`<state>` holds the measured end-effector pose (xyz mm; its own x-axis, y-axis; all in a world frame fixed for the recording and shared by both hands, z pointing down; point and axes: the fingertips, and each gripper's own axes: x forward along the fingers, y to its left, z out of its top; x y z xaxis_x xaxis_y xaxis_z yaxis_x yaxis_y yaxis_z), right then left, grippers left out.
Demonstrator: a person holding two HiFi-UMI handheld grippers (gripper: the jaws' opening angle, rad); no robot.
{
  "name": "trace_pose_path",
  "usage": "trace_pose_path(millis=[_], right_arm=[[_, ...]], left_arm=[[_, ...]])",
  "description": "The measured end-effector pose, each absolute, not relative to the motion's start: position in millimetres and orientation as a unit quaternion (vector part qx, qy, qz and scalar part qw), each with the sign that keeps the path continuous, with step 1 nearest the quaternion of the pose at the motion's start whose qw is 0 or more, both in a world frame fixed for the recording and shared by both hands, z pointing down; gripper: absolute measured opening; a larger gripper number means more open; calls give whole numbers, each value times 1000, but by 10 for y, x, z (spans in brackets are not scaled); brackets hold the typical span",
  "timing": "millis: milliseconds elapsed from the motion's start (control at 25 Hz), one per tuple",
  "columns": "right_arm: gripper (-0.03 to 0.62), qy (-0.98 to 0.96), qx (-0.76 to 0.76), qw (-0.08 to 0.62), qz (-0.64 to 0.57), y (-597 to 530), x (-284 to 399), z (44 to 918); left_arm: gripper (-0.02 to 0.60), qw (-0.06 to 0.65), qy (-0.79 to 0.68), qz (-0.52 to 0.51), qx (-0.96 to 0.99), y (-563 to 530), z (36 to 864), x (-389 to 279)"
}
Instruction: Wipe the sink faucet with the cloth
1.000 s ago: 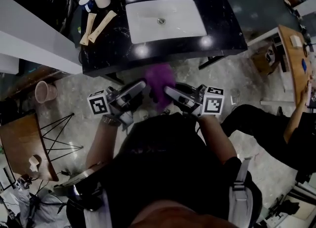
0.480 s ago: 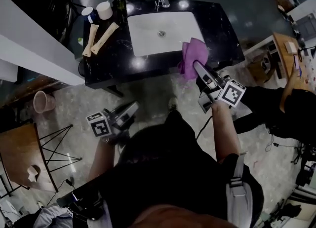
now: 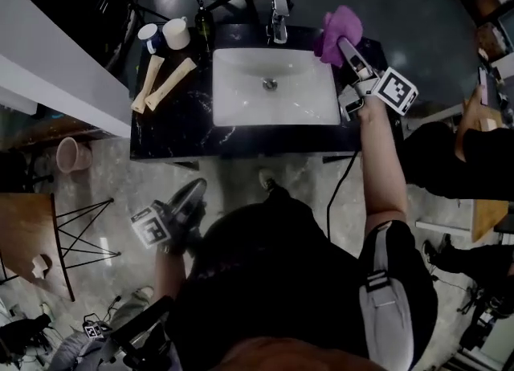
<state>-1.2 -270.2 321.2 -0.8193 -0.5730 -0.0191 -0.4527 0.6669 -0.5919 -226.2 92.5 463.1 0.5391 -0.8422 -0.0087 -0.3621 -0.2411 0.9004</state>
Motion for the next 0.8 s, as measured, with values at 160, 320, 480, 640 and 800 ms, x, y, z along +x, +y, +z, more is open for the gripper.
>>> trace_pose_path(millis=[160, 320, 480, 640, 800], right_arm=[[72, 860, -326, 77, -385, -3676, 29, 3625], [72, 872, -258, 69, -410, -4316, -368, 3895], [72, 867, -234, 33, -439, -4721, -660, 4202], [72, 871, -178, 20, -458, -4884, -1029, 4490], [72, 863, -169, -11, -476, -4952, -1155, 4893]], left_arm=[[0, 452, -436, -269, 730, 486, 4588, -2089], [0, 450, -469, -279, 707, 162, 4628, -1951], [0, 456, -493, -282, 685, 3, 4715, -1833], [0, 465, -522, -292, 653, -7, 4817, -1794], [0, 463, -535, -304, 638, -70, 4837, -1815]])
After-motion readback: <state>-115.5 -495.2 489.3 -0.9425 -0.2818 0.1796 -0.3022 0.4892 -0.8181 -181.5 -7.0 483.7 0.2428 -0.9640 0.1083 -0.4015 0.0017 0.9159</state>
